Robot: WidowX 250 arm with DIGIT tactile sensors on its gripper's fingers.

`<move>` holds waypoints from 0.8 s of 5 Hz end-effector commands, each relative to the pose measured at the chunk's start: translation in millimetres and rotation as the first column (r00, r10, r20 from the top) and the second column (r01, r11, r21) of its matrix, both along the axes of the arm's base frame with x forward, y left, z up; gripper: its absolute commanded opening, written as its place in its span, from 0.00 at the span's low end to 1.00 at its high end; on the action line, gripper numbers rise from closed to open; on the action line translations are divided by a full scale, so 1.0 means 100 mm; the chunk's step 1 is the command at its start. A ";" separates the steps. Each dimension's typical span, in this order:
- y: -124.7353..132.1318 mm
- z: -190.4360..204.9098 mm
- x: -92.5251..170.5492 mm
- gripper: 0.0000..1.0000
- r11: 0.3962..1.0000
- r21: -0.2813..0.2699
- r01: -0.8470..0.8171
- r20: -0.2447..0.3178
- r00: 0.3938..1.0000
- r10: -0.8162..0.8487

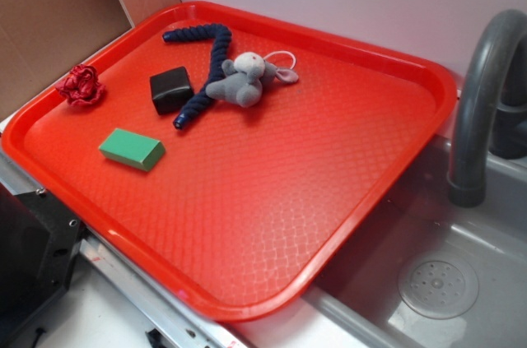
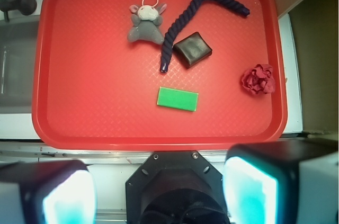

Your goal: Grab the red paper.

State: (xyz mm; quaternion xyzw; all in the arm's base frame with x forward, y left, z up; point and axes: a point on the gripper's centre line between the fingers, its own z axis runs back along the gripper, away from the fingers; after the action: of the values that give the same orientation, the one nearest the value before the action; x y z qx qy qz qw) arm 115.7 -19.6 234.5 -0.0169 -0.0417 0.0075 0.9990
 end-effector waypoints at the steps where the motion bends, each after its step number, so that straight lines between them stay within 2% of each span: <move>1: 0.00 0.00 0.00 1.00 1.000 0.000 0.000 0.000 1.000 0.000; 2: 0.09 0.03 0.12 1.00 0.964 -0.103 -0.245 0.009 0.969 0.247; 3: 0.23 -0.05 0.25 1.00 0.868 -0.188 -0.460 0.071 0.875 0.479; 4: 0.43 -0.23 0.36 1.00 0.734 -0.193 -0.651 0.136 0.723 0.677</move>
State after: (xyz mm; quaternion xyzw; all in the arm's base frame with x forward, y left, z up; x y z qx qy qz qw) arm 151.2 19.7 203.9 -0.0670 -0.1331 0.3677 0.9179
